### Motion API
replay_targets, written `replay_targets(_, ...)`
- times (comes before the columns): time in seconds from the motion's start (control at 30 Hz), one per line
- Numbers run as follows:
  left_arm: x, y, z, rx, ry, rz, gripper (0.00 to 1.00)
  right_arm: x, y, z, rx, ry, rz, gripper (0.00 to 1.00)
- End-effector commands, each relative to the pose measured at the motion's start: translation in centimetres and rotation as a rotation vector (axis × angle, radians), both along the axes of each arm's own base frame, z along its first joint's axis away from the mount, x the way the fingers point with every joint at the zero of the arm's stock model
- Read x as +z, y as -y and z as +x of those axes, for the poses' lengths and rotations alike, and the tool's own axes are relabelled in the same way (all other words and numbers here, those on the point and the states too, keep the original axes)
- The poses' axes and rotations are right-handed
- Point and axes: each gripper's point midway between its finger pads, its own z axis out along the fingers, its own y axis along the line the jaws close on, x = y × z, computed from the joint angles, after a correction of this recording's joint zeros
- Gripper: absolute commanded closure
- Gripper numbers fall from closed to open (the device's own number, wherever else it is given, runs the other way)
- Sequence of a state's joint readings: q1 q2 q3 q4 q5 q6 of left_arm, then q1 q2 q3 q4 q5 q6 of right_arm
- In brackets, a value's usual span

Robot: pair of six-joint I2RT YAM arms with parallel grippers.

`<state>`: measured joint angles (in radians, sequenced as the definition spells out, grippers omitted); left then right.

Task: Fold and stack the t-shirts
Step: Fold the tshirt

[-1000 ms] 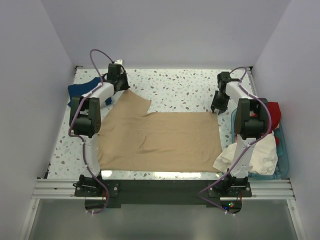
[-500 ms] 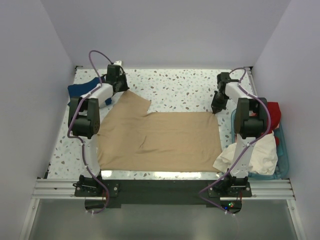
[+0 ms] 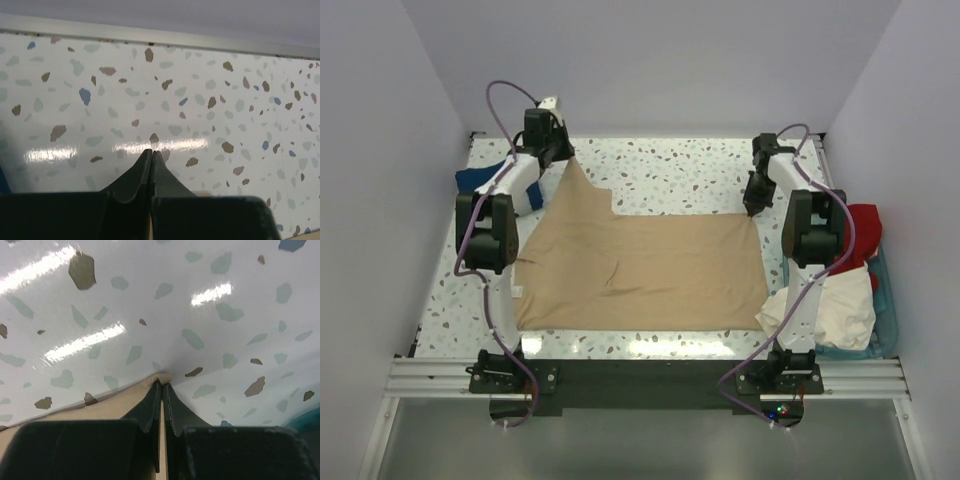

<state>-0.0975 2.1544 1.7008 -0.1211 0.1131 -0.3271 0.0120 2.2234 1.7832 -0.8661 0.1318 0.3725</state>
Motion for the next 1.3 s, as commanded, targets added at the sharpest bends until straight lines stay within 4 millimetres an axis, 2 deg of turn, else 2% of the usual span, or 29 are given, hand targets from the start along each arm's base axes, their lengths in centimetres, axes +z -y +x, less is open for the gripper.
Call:
replay_targets(0.0, 3.7, 0.0, 3.0, -0.042, 0.113, -0.005, 1.00, 1.3, 1.0, 1.5, 0.001, 0.022, -0.040, 1.00)
replay_targets(0.23, 7.2, 0.0, 5.9, -0.071, 0.204, -0.030, 1.00, 2.8, 0.6, 3.9, -0.007, 0.068, -0.013, 1.00)
replay_targets(0.27, 7.8, 0.2, 6.2, -0.081, 0.221, -0.035, 1.00, 3.5, 0.5, 4.5, -0.006, 0.089, -0.011, 1.00)
replay_targets(0.43, 8.2, 1.4, 5.3, -0.169, 0.229, -0.045, 1.00, 4.9, 0.5, 4.8, -0.008, 0.109, -0.009, 1.00)
replay_targets(0.47, 8.3, 1.6, 4.3, -0.187, 0.230, -0.050, 1.00, 4.8, 0.5, 4.5, -0.010, 0.107, -0.006, 1.00)
replay_targets(0.53, 8.6, 1.7, 3.0, -0.204, 0.237, -0.048, 1.00, 6.0, 0.5, 4.2, -0.008, 0.126, -0.004, 1.00)
replay_targets(0.57, 8.7, 1.8, 1.4, -0.219, 0.238, -0.052, 1.00, 5.6, 0.4, 3.7, -0.002, 0.117, -0.002, 1.00)
replay_targets(0.6, 8.7, 1.9, 0.6, -0.226, 0.232, -0.056, 1.00, 6.6, 0.2, 3.4, 0.003, 0.136, 0.001, 1.00)
replay_targets(0.63, 8.9, 2.0, -0.3, -0.237, 0.233, -0.062, 1.00, 6.8, 0.2, 3.1, 0.005, 0.138, 0.007, 1.00)
replay_targets(0.67, 9.4, 2.2, -1.8, -0.252, 0.249, -0.069, 1.00, 6.3, 0.1, 2.2, 0.011, 0.121, 0.009, 1.00)
replay_targets(0.83, 9.3, 1.8, -7.5, -0.253, 0.217, -0.063, 1.00, 7.2, -0.4, -0.5, 0.022, 0.118, 0.030, 1.00)
replay_targets(0.93, 9.1, 1.7, -9.8, -0.255, 0.197, -0.067, 1.00, 7.0, -0.5, -1.7, 0.027, 0.106, 0.036, 1.00)
replay_targets(1.03, 8.5, 1.2, -13.2, -0.240, 0.168, -0.062, 1.00, 7.0, -0.4, -2.8, 0.031, 0.095, 0.033, 1.00)
replay_targets(1.07, 7.7, 0.9, -14.2, -0.227, 0.129, -0.054, 1.00, 7.2, -0.4, -3.2, 0.032, 0.093, 0.032, 1.00)
replay_targets(1.27, 6.2, -0.2, -19.7, -0.186, 0.064, -0.036, 1.00, 7.5, 0.0, -5.1, 0.026, 0.080, 0.013, 1.00)
